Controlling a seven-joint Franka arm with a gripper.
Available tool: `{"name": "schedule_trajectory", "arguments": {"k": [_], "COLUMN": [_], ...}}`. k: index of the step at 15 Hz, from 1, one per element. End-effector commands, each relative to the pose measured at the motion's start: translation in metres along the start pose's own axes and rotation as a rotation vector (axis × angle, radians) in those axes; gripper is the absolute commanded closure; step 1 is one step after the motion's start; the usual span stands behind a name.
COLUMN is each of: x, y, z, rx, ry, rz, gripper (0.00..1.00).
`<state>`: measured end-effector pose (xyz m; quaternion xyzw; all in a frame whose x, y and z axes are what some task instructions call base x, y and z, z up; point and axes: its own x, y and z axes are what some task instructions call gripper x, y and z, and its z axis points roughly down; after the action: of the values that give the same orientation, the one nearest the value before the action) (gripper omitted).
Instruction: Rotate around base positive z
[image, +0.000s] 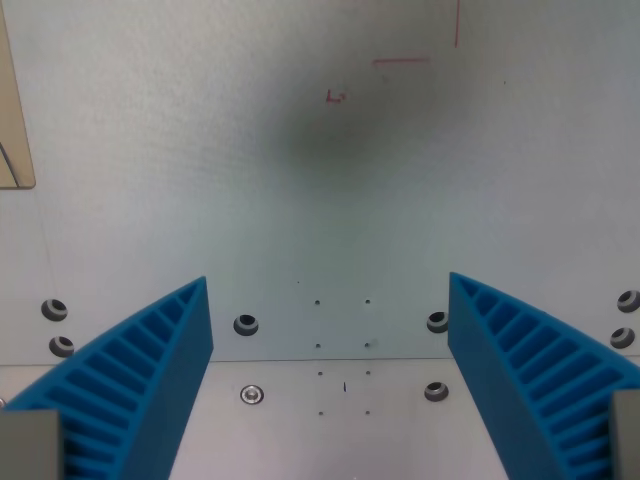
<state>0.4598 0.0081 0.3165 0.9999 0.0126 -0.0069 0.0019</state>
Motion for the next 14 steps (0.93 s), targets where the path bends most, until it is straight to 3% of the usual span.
{"name": "schedule_trajectory", "arguments": {"k": [1,14], "x": [-0.0001,-0.0001], "y": [0.0000,0.0000], "z": [-0.0032,-0.0032], "rx": [0.000,-0.003], "ry": [0.007,0.008], "rz": [-0.013,-0.187], "gripper": [0.00,0.00]}}
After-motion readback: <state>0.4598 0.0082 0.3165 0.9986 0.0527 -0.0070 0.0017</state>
